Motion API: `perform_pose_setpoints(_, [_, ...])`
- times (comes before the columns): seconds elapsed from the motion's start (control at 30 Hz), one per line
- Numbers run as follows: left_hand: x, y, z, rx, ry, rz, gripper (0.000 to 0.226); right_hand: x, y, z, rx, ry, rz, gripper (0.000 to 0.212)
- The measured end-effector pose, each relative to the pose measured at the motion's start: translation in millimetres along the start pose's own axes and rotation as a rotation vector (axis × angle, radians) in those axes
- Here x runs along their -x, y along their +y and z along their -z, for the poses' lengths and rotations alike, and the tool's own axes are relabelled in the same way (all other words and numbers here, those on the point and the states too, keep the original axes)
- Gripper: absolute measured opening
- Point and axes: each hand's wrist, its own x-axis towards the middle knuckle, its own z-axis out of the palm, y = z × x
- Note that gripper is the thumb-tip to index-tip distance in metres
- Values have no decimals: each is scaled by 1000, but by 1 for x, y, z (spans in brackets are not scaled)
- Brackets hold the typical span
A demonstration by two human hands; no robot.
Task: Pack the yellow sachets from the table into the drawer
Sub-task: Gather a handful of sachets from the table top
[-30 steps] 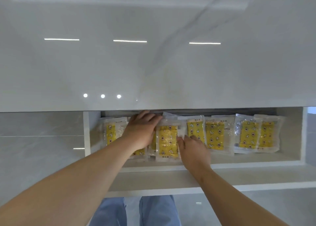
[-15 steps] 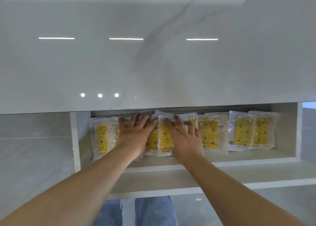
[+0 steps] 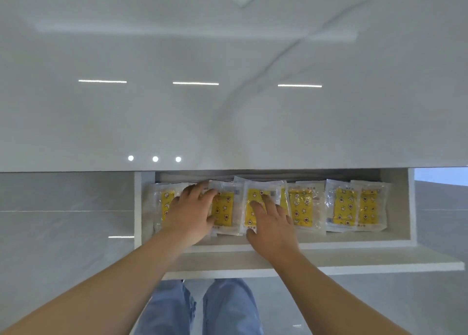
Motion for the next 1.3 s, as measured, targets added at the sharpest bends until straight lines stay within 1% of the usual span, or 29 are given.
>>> perform_pose_setpoints(0.13, [44,-12,49,225,104,4,44,32,-40,32,-117,37,44,45])
perform_pose_setpoints(0.27, [91,-31,103,384,203,9,39,67,-89,73,-236,120,91,42])
perform_pose_setpoints(0.33, [114,-45,130,413,251,28,38,83,-119,97,-273,181,127,38])
perform_pose_setpoints(0.43, [148,-77,172,386,335,123,38,97,-170,127,-307,253,178,36])
perform_pose_setpoints(0.53, [177,-124,211,372,399,160,38,107,-235,150,-320,308,211,37])
perform_pose_setpoints(0.73, [235,-251,289,392,474,134,39,128,-393,183,-319,391,227,36])
perform_pose_setpoints(0.93, [282,-379,366,331,544,100,40,140,-545,208,-348,436,265,36])
perform_pose_setpoints(1.13, [281,-465,441,348,627,122,38,110,-638,248,-349,468,278,38])
perform_pose_setpoints(1.3, [240,-524,509,359,651,110,37,54,-702,298,-389,465,278,38])
